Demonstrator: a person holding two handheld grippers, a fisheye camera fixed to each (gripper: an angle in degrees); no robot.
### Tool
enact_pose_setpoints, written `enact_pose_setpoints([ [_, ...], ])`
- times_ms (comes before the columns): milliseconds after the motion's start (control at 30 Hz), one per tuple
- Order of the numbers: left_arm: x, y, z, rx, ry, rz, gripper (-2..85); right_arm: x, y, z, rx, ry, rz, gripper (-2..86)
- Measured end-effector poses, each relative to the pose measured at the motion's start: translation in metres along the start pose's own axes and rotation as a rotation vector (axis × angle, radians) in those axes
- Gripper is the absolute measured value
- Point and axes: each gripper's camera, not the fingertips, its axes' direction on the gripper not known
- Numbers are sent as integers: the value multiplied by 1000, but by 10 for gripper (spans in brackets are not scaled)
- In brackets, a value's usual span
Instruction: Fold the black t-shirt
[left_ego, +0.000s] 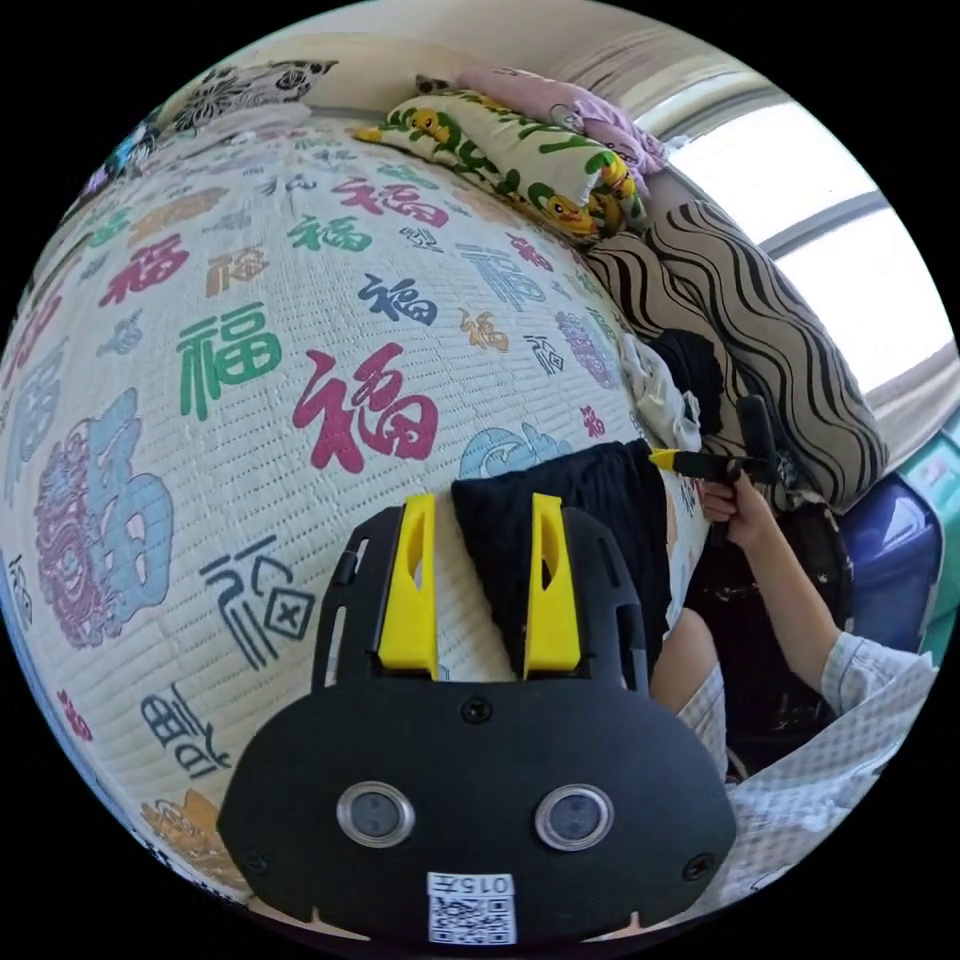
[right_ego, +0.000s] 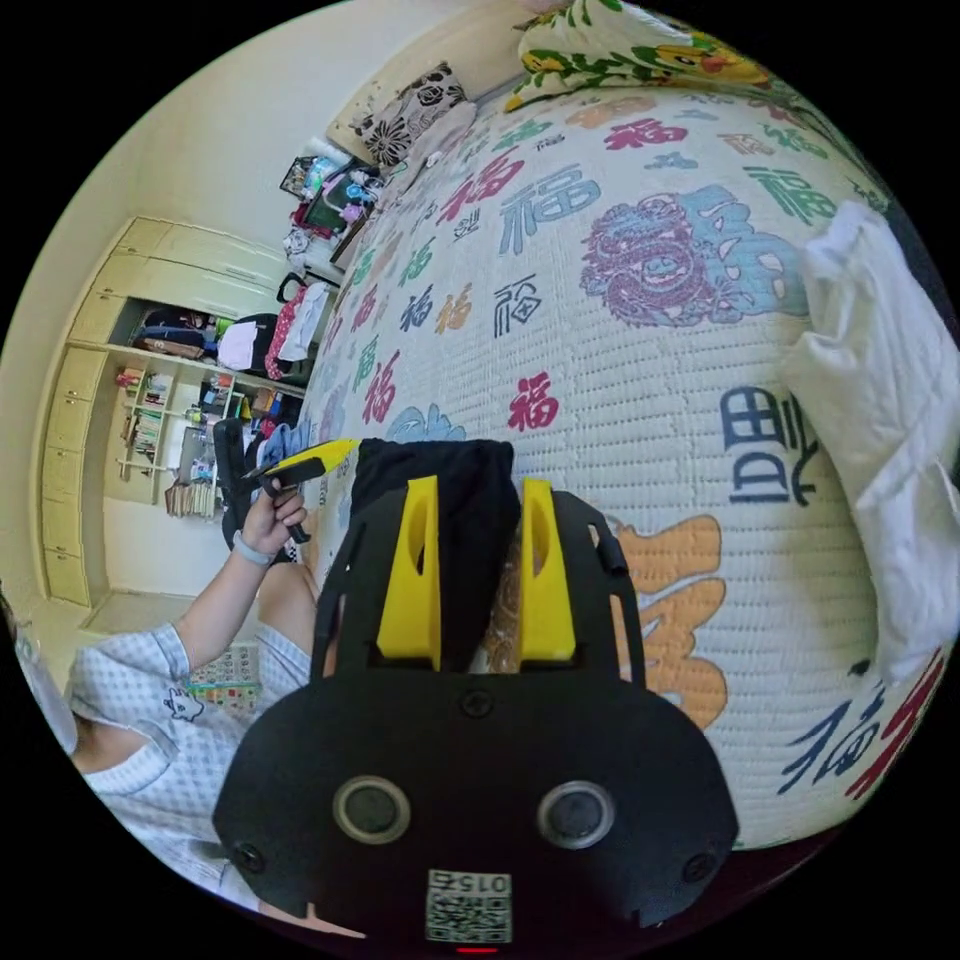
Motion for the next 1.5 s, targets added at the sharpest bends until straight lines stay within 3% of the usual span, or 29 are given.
enact_pose_setpoints([
  [100, -20, -15, 13, -53, 60, -41, 116, 11, -11, 20, -107, -57, 44, 91],
  [167, -29, -19, 19, -81, 92, -29, 63, 9, -11, 30, -161, -73, 36, 56],
  [300, -33, -23, 4, -40, 76, 44, 20, 5, -7, 19, -148, -39, 3, 36],
  [533, -18, -2, -87, 208, 201, 325, 9, -20, 41, -51, 72, -235, -213, 23],
  [767, 15, 100, -122, 165, 289, 595, 10, -32, 155, -44, -6, -291, -328, 27],
  [1033, 3, 163, -74, -160, 194, 463, 27, -13, 213, 25, -238, -154, -146, 46],
  [1233, 0, 166, -112, -105, 150, 400, 56, -20, 224, 10, -147, 18, -85, 60],
  [1333, 5, 148, -128, -19, 146, 404, 65, -32, 220, 1, 12, -21, -118, 63],
  [1500, -10, 122, -127, 20, 57, 289, 77, -34, 192, 30, 57, 54, -104, 87],
])
